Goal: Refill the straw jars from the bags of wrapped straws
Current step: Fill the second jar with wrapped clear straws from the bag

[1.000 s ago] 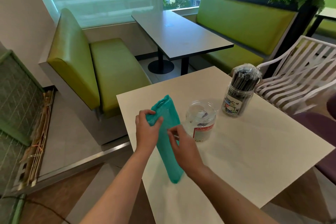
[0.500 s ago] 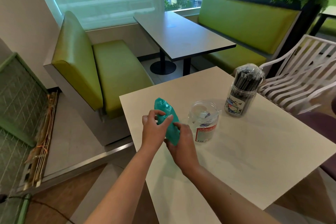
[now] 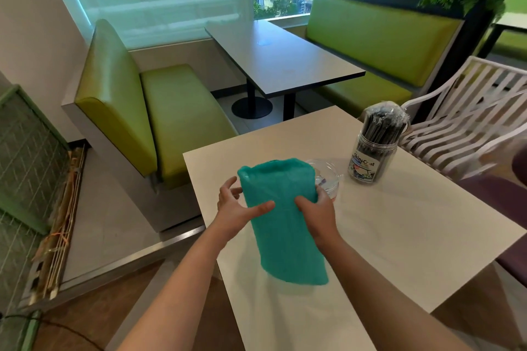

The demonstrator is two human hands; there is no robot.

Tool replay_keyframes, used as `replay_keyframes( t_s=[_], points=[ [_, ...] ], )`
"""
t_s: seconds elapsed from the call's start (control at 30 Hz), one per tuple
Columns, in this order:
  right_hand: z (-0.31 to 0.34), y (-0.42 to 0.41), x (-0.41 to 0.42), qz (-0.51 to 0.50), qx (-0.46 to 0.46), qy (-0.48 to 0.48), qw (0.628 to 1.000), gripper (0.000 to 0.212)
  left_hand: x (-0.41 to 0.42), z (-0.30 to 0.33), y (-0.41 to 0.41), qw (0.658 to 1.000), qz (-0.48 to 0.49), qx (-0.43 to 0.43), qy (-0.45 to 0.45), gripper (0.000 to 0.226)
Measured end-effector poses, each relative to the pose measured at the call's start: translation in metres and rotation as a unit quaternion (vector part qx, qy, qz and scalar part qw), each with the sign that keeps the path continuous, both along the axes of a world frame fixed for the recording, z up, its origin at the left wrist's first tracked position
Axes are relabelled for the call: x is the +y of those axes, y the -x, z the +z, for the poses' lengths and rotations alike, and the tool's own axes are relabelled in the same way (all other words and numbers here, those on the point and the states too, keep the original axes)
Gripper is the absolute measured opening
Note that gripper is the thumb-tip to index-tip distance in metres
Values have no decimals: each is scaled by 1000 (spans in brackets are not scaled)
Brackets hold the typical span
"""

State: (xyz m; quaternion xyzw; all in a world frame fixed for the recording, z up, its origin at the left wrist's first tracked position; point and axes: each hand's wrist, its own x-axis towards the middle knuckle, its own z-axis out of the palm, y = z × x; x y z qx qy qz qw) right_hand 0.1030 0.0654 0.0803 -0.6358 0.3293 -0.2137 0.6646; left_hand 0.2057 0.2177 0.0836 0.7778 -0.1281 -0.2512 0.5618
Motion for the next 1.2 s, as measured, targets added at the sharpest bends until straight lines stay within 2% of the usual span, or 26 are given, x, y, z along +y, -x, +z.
replay_keyframes(
  t_s=[0.13, 0.23, 0.33, 0.5, 0.73, 0.83, 0.9, 1.03, 1.2],
  points=[
    [1, 9, -11, 30, 1, -65, 997, 31, 5, 1, -1, 984, -147, 78, 65, 79],
    [-3, 11, -16, 41, 13, -114, 993, 36, 10, -5, 1, 961, -248, 105, 70, 89],
    [-12, 10, -18, 61, 6, -157, 986, 49, 8, -7, 8, 942, -299, 139, 62, 91],
    [-11, 11, -19, 52, 8, -160, 986, 45, 3, -4, 14, 932, -326, 153, 45, 84],
    [1, 8, -16, 60, -12, -106, 992, 46, 1, -1, 12, 932, -335, 139, -11, 54],
    [7, 4, -16, 65, -27, -85, 994, 36, -1, -1, 13, 931, -338, 133, -26, 50],
    [10, 3, -15, 72, -28, -69, 995, 34, -2, -4, 12, 934, -334, 124, -32, 58],
    [11, 3, -16, 61, -21, -43, 997, 34, -3, -13, 5, 951, -294, 90, -32, 99],
    [9, 9, -21, 60, -12, -31, 998, 35, -1, -8, 7, 950, -296, 95, -8, 62]
  ],
)
